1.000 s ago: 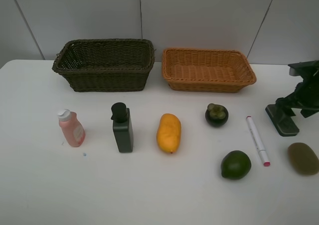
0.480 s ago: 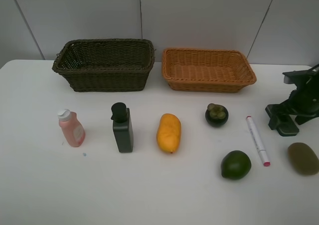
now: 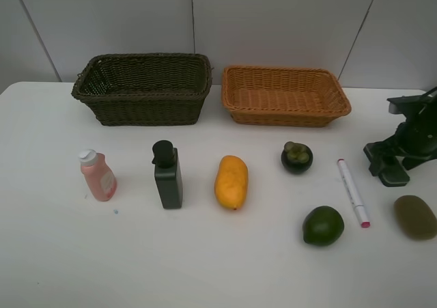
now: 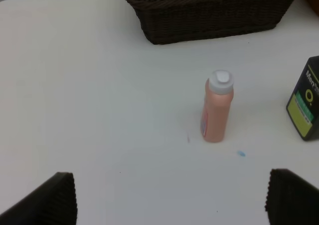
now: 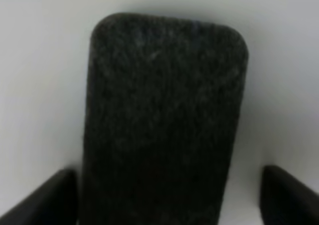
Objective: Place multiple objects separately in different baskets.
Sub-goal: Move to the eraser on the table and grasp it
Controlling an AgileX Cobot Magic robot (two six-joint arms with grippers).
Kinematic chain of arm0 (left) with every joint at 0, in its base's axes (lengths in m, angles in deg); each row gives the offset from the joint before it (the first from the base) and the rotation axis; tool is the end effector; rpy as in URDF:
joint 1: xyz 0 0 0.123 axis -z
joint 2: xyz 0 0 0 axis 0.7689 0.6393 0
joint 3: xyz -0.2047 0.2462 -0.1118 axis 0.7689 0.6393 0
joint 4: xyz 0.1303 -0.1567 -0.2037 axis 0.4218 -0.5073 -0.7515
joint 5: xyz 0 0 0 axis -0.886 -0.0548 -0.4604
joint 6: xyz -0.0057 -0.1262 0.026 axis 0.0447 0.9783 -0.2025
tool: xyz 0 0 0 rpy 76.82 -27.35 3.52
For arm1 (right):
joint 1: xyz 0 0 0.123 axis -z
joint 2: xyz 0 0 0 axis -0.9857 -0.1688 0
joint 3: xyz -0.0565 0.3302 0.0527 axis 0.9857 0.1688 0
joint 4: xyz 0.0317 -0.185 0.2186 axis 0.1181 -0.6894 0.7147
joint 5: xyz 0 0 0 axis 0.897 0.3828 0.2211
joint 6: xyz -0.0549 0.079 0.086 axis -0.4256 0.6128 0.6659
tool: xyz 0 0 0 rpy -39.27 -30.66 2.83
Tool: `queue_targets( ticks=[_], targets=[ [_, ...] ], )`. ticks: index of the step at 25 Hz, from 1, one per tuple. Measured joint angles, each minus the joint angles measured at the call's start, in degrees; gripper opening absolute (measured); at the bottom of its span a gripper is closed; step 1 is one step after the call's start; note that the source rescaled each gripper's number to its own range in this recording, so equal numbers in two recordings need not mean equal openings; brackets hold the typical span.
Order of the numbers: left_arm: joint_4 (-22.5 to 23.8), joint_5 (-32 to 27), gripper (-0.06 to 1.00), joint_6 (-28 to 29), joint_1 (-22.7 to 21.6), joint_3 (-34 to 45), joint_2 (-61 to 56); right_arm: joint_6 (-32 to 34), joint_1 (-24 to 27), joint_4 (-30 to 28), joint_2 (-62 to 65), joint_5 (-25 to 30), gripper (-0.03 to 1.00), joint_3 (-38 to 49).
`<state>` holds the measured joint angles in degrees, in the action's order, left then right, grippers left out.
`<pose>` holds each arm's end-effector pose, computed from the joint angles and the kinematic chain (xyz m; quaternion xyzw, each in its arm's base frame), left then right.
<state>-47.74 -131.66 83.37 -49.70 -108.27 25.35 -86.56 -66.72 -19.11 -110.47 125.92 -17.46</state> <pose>0.0053 -0.0069 0.2788 0.0540 0.8480 -0.0028 0.5273 0.3784 -0.0921 0.0913 -0.0819 0.9950 -0.0212 0.0528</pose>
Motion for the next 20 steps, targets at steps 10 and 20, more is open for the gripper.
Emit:
queue_targets(
  ticks=[10, 20],
  targets=[
    [0.0, 0.0, 1.0, 0.0, 0.0, 0.0, 0.0, 0.0, 0.0, 0.3, 0.0, 0.0, 0.53, 0.0],
    [0.0, 0.0, 1.0, 0.0, 0.0, 0.0, 0.0, 0.0, 0.0, 0.7, 0.6, 1.0, 0.53, 0.0]
  ],
)
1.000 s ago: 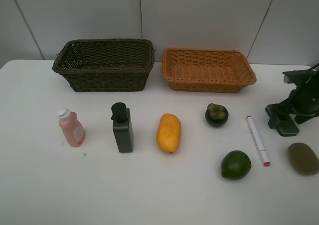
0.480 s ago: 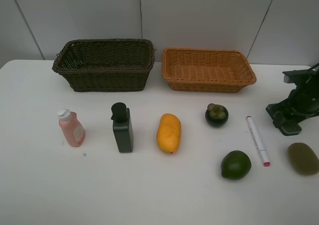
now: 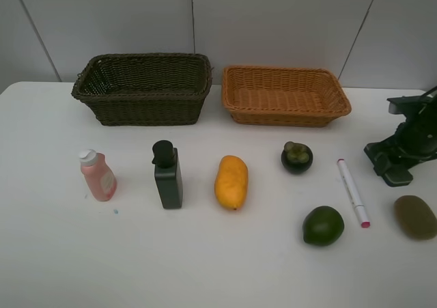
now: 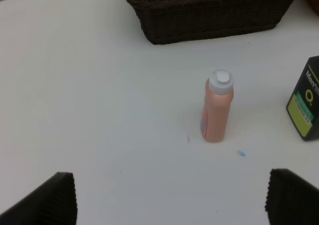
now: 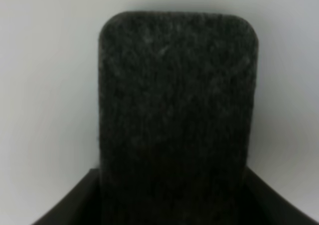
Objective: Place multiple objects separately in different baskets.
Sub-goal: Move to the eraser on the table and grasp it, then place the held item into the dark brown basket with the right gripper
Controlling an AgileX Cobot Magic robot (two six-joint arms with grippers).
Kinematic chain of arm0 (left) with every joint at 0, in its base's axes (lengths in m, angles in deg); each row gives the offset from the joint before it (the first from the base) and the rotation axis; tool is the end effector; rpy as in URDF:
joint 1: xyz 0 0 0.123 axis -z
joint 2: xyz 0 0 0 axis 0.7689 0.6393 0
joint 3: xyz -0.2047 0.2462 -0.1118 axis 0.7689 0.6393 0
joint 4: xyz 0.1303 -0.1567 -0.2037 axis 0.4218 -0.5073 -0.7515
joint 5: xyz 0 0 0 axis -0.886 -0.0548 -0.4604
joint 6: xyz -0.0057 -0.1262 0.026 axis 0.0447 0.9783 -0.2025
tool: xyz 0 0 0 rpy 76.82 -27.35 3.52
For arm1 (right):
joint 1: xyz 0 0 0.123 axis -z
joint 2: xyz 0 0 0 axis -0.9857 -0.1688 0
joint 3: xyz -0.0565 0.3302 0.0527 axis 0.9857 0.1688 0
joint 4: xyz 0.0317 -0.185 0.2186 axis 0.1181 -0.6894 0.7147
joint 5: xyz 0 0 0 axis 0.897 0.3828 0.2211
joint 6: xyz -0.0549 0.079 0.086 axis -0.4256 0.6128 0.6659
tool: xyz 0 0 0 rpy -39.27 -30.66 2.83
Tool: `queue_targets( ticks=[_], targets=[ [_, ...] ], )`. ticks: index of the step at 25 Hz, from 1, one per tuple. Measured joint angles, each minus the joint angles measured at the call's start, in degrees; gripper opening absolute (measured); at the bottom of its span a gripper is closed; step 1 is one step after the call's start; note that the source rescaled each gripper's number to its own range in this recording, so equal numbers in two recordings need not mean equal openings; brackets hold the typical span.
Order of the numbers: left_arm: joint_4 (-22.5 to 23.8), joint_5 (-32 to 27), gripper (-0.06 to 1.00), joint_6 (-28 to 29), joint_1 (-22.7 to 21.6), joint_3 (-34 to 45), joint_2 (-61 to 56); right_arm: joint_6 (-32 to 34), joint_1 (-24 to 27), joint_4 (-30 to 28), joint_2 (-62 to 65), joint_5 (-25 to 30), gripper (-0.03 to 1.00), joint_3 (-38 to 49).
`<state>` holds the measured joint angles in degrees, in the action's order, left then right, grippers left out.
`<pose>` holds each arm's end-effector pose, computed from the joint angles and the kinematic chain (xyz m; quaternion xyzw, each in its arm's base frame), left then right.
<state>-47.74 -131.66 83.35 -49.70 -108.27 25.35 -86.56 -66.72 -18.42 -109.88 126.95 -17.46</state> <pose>0.0053 -0.0069 0.2788 0.0541 0.8479 -0.0027 0.5273 0.3767 -0.0908 0.0950 -0.0773 0.9956 -0.0163 0.0503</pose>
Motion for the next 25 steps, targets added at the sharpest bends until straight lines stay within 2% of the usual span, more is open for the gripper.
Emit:
queue_targets(
  ticks=[14, 19, 25],
  targets=[
    [0.0, 0.0, 1.0, 0.0, 0.0, 0.0, 0.0, 0.0, -1.0, 3.9, 10.9, 1.2, 0.53, 0.0],
    [0.0, 0.0, 1.0, 0.0, 0.0, 0.0, 0.0, 0.0, -5.1, 4.3, 13.3, 1.9, 0.53, -0.6],
    [0.0, 0.0, 1.0, -0.1, 0.0, 0.0, 0.0, 0.0, -12.4, 4.8, 13.3, 5.5, 0.53, -6.5]
  ],
)
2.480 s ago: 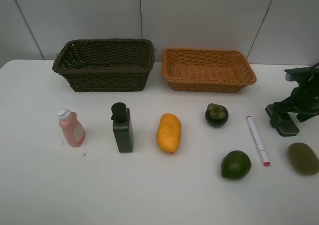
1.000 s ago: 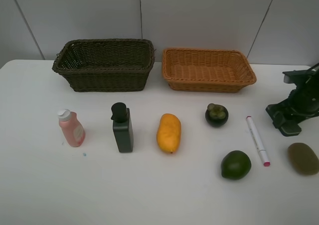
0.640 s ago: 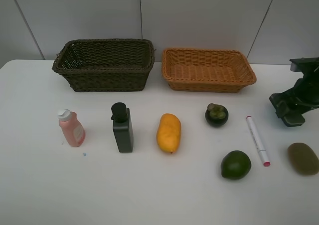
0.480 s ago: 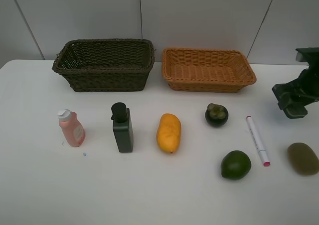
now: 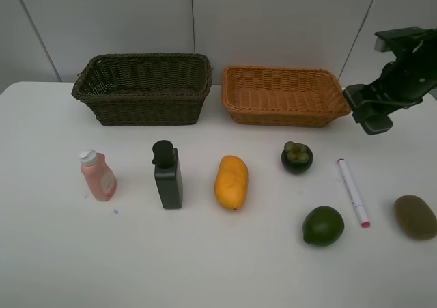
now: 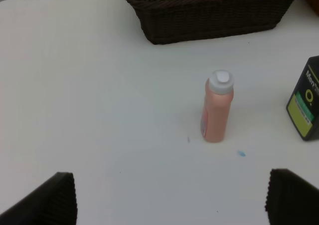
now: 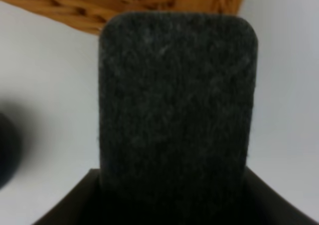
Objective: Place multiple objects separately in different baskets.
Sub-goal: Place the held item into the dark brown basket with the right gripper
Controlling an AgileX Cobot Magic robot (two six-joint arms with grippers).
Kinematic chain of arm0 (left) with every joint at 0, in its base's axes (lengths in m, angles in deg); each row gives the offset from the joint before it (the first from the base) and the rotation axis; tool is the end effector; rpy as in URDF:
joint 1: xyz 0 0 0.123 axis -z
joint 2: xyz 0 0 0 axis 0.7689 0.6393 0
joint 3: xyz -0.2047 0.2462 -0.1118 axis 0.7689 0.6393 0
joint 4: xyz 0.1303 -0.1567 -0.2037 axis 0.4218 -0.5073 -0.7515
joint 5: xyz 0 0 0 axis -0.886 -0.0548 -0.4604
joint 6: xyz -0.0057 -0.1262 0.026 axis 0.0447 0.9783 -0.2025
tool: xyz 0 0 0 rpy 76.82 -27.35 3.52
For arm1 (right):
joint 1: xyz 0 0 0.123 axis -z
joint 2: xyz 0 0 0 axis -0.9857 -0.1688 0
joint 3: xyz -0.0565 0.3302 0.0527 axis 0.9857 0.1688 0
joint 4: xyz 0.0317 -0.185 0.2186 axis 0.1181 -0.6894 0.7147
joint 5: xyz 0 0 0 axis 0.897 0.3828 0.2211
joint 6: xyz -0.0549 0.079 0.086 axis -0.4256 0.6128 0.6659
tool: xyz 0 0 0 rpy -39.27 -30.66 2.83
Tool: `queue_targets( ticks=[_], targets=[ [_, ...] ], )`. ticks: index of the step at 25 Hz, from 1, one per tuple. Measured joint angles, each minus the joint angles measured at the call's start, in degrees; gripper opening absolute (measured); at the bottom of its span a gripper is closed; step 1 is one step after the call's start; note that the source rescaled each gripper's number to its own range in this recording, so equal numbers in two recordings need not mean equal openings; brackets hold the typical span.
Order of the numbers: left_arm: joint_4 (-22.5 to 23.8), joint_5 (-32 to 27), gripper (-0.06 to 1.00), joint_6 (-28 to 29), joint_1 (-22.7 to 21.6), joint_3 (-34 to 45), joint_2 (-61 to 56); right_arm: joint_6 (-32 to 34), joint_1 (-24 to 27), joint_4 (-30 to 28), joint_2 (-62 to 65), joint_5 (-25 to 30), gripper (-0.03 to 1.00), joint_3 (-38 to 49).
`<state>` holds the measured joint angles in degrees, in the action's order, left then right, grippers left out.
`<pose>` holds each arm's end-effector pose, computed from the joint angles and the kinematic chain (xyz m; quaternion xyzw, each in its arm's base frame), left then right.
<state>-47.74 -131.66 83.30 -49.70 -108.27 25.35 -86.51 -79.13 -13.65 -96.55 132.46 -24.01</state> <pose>0.0053 -0.0069 0.2788 0.0545 0.8479 -0.0025 0.5273 0.4006 -0.0007 0.2157 -0.1565 0.9711 -0.0037 0.1803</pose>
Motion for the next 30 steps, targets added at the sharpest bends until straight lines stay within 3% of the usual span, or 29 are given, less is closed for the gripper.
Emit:
queue_targets(
  ticks=[14, 23, 30],
  targets=[
    [0.0, 0.0, 1.0, -0.1, 0.0, 0.0, 0.0, 0.0, -16.6, 4.0, -2.7, -3.4, 0.53, -13.6],
    [0.0, 0.0, 1.0, -0.1, 0.0, 0.0, 0.0, 0.0, -27.2, 4.7, -14.6, -3.2, 0.53, -33.0],
    [0.0, 0.0, 1.0, -0.1, 0.0, 0.0, 0.0, 0.0, -32.3, 6.5, -25.8, -2.9, 0.53, -49.6]
  ],
)
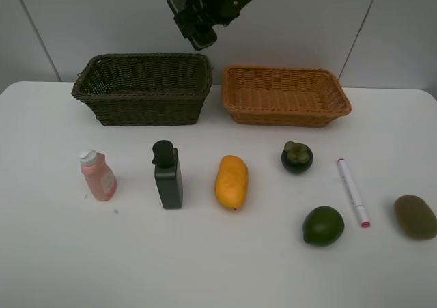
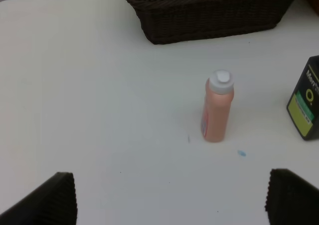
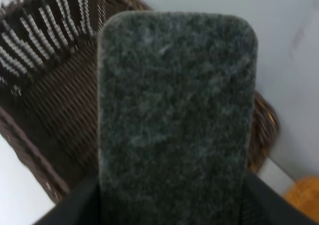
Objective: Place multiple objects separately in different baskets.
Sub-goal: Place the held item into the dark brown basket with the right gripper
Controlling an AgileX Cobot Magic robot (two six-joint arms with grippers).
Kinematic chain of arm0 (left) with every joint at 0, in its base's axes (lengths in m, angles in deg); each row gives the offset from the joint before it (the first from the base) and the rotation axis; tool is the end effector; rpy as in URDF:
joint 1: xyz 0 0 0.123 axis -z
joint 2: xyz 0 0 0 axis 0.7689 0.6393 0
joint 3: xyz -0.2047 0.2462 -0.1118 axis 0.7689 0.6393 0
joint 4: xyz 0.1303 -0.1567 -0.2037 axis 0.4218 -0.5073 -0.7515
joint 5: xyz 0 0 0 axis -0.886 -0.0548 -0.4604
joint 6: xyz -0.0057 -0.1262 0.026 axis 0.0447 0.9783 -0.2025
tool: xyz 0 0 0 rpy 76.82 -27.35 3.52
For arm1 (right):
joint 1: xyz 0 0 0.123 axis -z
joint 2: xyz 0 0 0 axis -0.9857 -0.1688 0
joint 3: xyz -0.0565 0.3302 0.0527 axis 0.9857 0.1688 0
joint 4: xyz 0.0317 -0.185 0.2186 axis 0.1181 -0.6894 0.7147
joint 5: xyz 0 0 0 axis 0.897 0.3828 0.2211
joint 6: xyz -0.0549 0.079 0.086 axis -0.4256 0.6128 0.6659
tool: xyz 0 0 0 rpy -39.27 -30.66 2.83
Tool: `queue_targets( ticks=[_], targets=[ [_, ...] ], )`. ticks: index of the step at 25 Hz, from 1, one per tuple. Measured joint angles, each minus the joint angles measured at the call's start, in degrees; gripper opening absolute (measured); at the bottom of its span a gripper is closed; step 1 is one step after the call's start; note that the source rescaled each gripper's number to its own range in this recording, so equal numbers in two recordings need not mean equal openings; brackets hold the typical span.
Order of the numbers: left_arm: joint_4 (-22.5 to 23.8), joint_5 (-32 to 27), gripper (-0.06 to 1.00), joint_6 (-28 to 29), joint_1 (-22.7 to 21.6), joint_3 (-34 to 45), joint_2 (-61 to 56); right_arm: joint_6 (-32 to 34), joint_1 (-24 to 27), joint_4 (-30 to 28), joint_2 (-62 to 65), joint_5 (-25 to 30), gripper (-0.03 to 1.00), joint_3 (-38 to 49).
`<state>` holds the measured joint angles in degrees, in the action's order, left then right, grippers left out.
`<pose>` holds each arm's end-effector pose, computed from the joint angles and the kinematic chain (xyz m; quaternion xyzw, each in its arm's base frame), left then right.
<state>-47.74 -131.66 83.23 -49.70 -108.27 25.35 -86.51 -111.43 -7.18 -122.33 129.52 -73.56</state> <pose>0.0053 -0.0069 0.2788 0.0550 0.8479 -0.0021 0.5273 0.5106 0.3275 0.2945 -0.3715 0.8342 0.1176 0.3901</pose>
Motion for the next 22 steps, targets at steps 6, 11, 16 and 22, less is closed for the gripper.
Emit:
queue_targets(
  ticks=[6, 11, 16, 22],
  targets=[
    [0.0, 0.0, 1.0, 0.0, 0.0, 0.0, 0.0, 0.0, -2.1, 2.8, -8.2, -0.1, 0.53, -10.2],
    [0.0, 0.0, 1.0, 0.0, 0.0, 0.0, 0.0, 0.0, -2.8, 4.6, -12.7, -2.9, 0.53, -13.2],
    [0.0, 0.0, 1.0, 0.0, 0.0, 0.0, 0.0, 0.0, -3.0, 5.4, -15.6, -7.4, 0.53, -13.2],
    [0.0, 0.0, 1.0, 0.0, 0.0, 0.0, 0.0, 0.0, -3.0, 5.3, -18.6, -10.9, 0.53, -13.2]
  ],
)
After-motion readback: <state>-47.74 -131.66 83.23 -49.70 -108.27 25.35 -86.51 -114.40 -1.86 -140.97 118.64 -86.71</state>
